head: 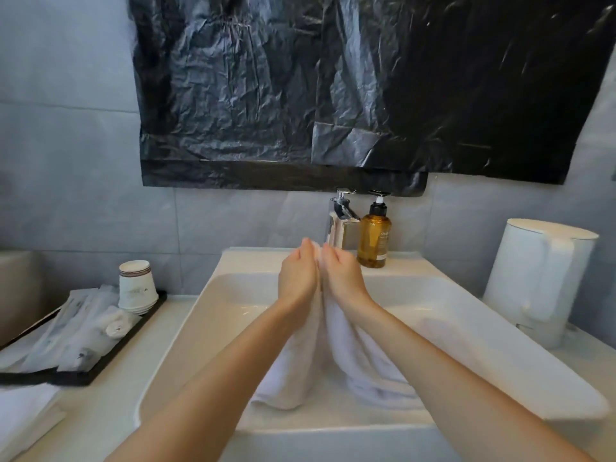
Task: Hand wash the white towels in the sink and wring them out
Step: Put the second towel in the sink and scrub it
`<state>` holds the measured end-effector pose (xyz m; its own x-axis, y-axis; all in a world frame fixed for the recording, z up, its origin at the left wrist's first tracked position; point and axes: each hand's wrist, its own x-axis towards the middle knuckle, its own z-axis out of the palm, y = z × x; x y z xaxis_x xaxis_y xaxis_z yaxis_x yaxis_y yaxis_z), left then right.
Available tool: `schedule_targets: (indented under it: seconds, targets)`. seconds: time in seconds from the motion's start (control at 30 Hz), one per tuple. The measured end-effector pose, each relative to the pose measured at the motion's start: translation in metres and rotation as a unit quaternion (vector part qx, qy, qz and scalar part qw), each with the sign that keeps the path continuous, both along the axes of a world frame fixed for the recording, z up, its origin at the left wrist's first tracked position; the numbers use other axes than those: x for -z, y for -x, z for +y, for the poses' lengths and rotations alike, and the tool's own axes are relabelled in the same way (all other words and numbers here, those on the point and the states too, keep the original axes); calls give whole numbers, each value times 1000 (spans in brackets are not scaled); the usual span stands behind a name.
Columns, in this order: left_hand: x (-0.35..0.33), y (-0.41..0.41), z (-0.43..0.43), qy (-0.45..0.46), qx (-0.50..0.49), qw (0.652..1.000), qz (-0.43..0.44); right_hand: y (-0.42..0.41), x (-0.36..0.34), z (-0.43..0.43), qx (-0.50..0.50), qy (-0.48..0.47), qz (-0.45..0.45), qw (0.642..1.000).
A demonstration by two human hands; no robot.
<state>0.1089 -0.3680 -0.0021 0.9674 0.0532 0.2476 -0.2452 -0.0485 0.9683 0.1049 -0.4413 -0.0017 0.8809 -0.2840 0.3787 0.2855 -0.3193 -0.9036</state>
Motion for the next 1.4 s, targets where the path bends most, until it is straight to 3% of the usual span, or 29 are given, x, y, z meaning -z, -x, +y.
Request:
schedule_targets:
  seconds: [0.07,0.23,0.4,0.5,0.57,0.67,0.8,0.87,0.97,1.1,1.23,1.4]
  targets:
    - [0,14,-14,-19,44,999,-18,-1,-8,-12,32,-77,3,997]
    - [-12,0,-19,39,-50,997,38,13,1,-13,-21,35,-4,999]
    - [3,7,-39,7,47,999,16,1,-5,-33,31,-34,-3,999]
    - [-6,-9,-23,26,-58,998,26,7,1,-15,-21,15,-25,999]
    - [-5,-10,-16,46,-26,998,42,0,-3,-15,-15,2,-4,1000]
    - [4,0,-24,-9,105,993,44,-7,-5,-31,40,-31,9,999]
    - [0,-13,-14,42,15,997,57,6,8,-14,-24,58,-33,998]
    - [1,-9,-11,58,58,993,84,-2,4,-17,0,19,-9,1000]
    - [9,0,-21,2,123,990,71,-5,0,-32,54,-20,-2,998]
    - [0,-12,-10,49,48,995,76,8,10,-15,-17,63,-45,997]
    - [1,-7,-9,40,119,986,109,-5,1,-26,22,-30,-5,999]
    - [0,-12,-6,53,53,994,80,1,13,-14,-33,45,-2,998]
